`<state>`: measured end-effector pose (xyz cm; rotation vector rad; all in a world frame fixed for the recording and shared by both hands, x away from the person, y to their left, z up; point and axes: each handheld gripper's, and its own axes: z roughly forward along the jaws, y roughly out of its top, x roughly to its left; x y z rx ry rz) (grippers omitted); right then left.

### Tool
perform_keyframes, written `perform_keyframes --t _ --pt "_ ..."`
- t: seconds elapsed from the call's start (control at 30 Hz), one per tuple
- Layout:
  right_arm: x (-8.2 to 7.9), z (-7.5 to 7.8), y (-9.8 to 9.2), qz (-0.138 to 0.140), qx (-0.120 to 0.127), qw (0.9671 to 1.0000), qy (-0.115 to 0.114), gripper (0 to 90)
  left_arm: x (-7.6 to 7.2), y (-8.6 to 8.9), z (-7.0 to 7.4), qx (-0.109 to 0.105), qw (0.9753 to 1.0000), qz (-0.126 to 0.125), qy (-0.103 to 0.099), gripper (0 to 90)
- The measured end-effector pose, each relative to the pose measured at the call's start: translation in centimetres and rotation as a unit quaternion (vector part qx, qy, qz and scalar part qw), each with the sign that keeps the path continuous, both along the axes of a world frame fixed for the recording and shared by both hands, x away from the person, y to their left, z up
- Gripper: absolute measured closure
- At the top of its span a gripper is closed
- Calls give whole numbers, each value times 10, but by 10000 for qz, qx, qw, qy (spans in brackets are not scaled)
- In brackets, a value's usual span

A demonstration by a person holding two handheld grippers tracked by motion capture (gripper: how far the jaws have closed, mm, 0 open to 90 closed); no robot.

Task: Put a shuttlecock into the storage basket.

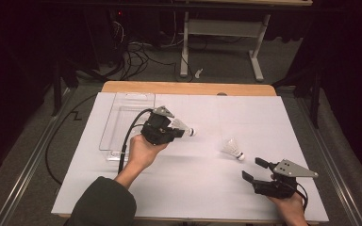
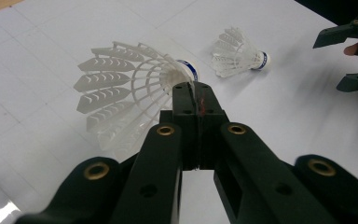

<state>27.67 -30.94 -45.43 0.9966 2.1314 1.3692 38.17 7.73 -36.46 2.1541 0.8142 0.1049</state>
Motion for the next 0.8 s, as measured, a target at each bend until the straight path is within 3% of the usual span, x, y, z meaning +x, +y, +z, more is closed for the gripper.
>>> perform_keyframes --t 0.8 --pt "0 0 0 -3 9 10000 7 262 -3 29 2 -181 9992 351 -68 897"
